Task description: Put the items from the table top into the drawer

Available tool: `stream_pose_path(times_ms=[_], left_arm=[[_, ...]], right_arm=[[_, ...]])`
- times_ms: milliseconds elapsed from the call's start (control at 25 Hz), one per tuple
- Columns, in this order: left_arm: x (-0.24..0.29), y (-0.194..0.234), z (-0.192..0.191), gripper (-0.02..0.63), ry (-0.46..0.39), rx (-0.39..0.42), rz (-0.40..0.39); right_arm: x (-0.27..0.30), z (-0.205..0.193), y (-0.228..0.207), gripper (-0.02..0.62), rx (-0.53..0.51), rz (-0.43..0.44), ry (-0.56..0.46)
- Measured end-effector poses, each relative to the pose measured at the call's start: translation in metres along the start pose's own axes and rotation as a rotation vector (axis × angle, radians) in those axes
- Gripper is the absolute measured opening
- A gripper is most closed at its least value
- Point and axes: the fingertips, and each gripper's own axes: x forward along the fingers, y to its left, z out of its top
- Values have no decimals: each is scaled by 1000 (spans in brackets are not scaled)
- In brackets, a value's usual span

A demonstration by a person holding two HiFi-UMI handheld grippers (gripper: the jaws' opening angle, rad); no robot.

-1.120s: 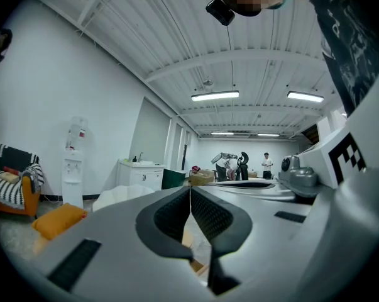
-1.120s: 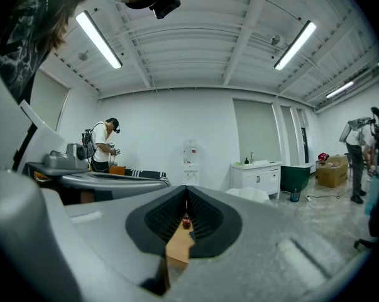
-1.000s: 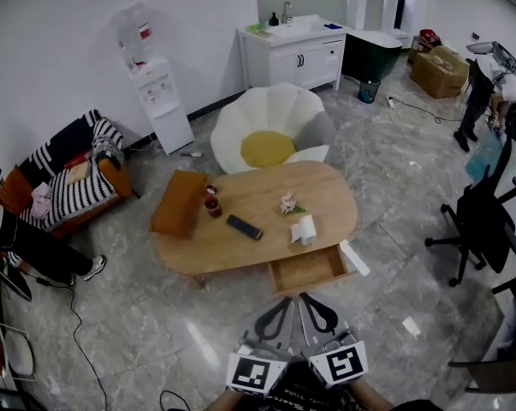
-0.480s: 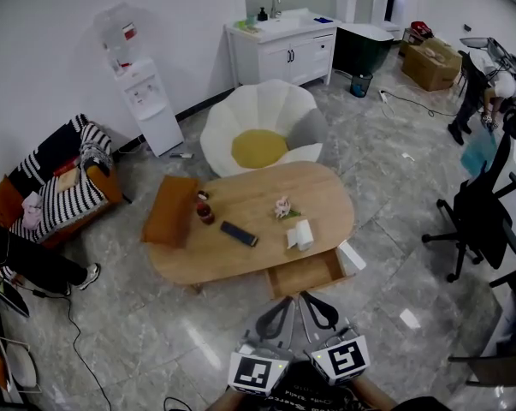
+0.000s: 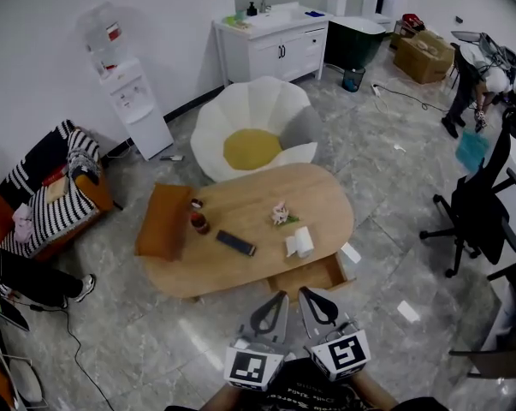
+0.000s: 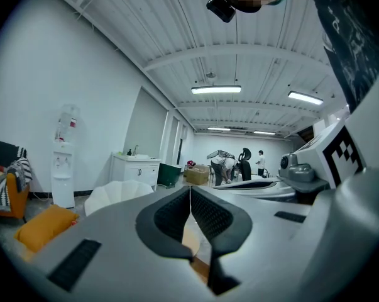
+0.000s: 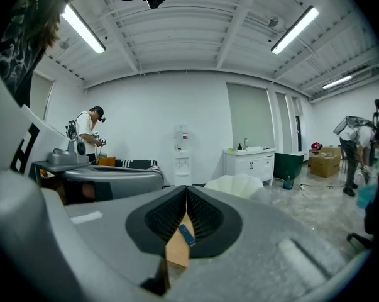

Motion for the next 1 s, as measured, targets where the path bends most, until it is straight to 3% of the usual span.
stream_pose_path(times_ms=[160,880,1000], left_arm=[[17,14,5,12,-3,4,-33],[58,69,5,12,29,3,-146],[62,73,3,12,33,6,-153]], right_arm=[[19,-5,-12,11,46,-38,43],[78,-2,-38,12,58,-193,33],[85,-4,-40,45,81,-199,39]])
